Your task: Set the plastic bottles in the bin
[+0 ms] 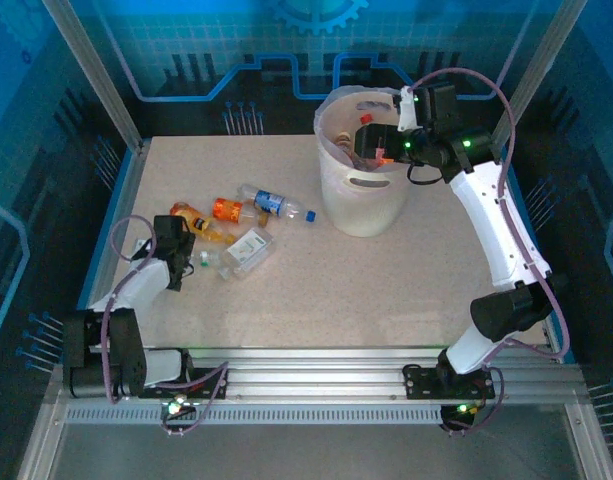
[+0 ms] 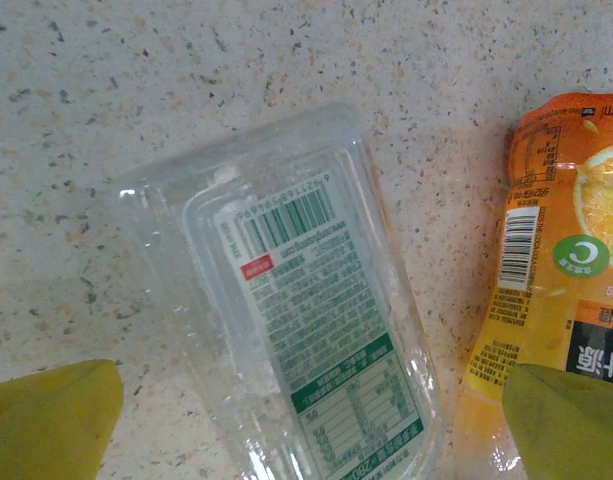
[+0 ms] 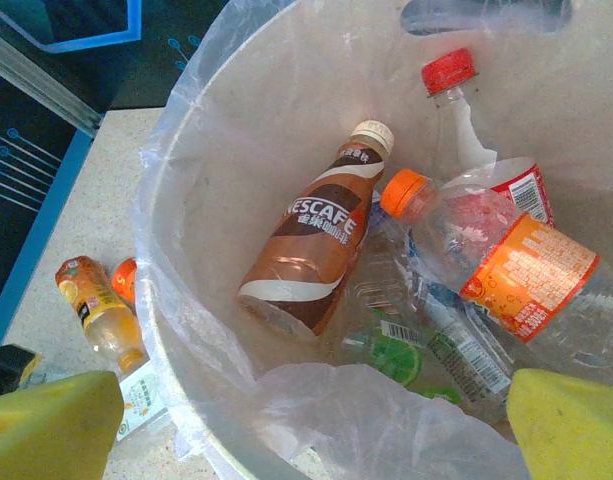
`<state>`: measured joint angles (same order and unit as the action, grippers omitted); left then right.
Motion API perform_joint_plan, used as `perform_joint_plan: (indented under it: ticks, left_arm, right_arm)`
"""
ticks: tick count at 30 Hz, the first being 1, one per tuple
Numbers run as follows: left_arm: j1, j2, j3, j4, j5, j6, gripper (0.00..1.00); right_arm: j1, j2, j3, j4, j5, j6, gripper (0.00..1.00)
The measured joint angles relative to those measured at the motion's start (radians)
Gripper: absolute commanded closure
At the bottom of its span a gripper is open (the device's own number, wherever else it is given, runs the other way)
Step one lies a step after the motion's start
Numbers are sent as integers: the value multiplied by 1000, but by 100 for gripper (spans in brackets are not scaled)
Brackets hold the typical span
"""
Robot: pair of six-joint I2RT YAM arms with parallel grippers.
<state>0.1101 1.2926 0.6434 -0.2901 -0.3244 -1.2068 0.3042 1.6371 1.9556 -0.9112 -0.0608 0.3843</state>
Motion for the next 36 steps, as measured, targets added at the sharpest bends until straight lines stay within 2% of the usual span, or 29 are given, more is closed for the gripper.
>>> perform_joint_plan:
  ticks: [14, 20, 28, 36]
  left_arm:
    - [14, 155, 35, 68, 34, -9, 3]
    - [20, 182, 36, 78, 34, -29, 12]
    - [31, 194, 43, 60, 35, -52, 32]
    - [39, 187, 46, 64, 36, -45, 40]
  right_arm:
    - [13, -1, -15, 8, 0, 0, 0]
    - [17, -1, -26, 13, 1, 0, 0]
    - [18, -1, -26, 14, 1, 0, 0]
    - [23, -1, -26, 14, 1, 0, 0]
